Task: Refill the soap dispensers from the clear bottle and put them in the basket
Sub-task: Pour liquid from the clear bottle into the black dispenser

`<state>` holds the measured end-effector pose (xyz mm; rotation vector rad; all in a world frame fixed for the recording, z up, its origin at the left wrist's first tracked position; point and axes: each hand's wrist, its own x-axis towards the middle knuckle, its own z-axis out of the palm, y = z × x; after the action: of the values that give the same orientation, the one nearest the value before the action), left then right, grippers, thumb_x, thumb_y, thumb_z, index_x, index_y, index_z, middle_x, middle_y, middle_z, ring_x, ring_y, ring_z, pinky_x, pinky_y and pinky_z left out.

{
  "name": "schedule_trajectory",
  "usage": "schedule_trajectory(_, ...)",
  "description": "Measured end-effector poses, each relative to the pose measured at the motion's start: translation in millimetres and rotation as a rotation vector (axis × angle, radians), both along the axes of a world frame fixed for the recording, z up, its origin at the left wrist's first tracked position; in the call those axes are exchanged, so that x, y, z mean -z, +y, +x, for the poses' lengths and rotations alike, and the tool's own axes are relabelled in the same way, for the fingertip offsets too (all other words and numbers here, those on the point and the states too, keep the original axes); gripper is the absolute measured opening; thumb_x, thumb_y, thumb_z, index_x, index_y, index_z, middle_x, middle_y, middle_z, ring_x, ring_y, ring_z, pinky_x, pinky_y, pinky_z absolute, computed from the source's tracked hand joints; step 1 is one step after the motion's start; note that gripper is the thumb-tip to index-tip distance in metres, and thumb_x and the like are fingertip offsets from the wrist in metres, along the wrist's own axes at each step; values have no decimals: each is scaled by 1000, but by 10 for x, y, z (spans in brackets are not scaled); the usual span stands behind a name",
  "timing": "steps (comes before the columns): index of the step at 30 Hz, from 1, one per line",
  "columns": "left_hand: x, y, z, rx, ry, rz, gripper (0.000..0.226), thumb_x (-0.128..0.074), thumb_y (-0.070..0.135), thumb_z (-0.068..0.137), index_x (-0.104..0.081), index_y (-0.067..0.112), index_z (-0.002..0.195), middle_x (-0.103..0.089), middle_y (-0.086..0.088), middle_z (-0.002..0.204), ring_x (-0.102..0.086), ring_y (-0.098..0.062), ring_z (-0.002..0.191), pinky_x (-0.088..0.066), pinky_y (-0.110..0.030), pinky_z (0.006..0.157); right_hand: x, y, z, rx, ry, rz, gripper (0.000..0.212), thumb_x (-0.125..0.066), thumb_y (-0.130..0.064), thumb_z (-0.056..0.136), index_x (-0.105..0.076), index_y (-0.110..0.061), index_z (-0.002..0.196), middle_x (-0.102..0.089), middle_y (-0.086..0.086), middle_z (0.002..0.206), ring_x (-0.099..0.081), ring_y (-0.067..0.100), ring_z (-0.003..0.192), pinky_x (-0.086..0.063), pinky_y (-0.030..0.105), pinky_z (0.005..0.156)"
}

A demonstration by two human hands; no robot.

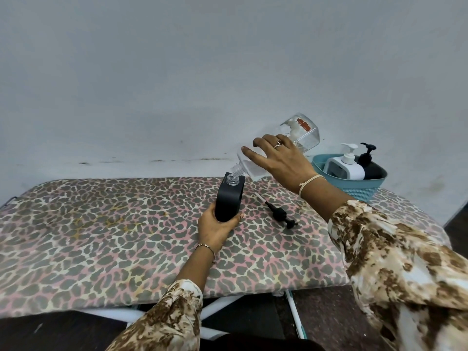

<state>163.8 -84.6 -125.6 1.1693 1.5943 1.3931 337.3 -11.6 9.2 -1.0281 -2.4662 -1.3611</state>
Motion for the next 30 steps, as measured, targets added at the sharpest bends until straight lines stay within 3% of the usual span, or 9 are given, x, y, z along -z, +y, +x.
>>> schedule_trajectory(3, 6, 15, 3, 2, -11, 0, 59, -86, 18, 68, -59, 13, 120, -64, 2, 109, -62, -15, 101, -52, -31, 94, -16, 7, -1, -4, -13, 8, 71, -35, 8, 71, -46, -18, 137, -55, 12, 122, -54, 31, 107, -42, 43, 91)
schedule_trajectory(6, 26, 22, -6, 2, -20, 1, 58, -86, 18, 68, -59, 14, 119, -64, 4, 107, -64, -16, 99, -54, -32, 91, -28, 16, -8, -1, -24, 18, 71, -34, 8, 73, -45, -19, 138, -54, 12, 123, -53, 32, 109, -40, 43, 93)
schedule_trajectory(11, 55, 47, -13, -4, -33, -18, 56, -87, 22, 66, -59, 21, 115, -68, -1, 110, -68, -24, 97, -57, -45, 86, -54, 22, -26, -15, -41, 49, 72, -37, 8, 72, -46, -20, 138, -54, 12, 124, -52, 32, 111, -35, 43, 94)
schedule_trajectory(22, 42, 35, -17, 1, -36, -17, 51, -88, 23, 65, -54, 31, 103, -65, 4, 103, -68, -22, 98, -57, -44, 85, -172, 54, -124, -107, -114, 148, 70, -39, 11, 74, -48, -24, 134, -54, 13, 123, -52, 34, 114, -27, 43, 100)
schedule_trajectory(24, 45, 40, -20, 1, -30, -14, 51, -88, 23, 65, -55, 29, 103, -66, 4, 104, -67, -22, 98, -57, -44, 86, -179, 74, -129, -115, -130, 155, 67, -33, 12, 78, -49, -24, 133, -54, 13, 124, -51, 34, 115, -29, 44, 102)
schedule_trajectory(28, 44, 40, -16, -3, -31, -19, 50, -87, 21, 66, -54, 29, 103, -64, 6, 102, -66, -21, 100, -56, -42, 88, -211, 107, -162, -127, -167, 169, 74, 5, 6, 89, -48, -23, 133, -53, 13, 127, -48, 35, 119, -30, 46, 107)
schedule_trajectory(30, 34, 35, -11, -1, -30, -18, 50, -87, 20, 66, -55, 28, 104, -64, 6, 101, -66, -21, 99, -56, -42, 88, -220, 130, -188, -138, -190, 211, 72, 3, 6, 90, -49, -24, 132, -53, 12, 127, -47, 36, 121, -26, 47, 111)
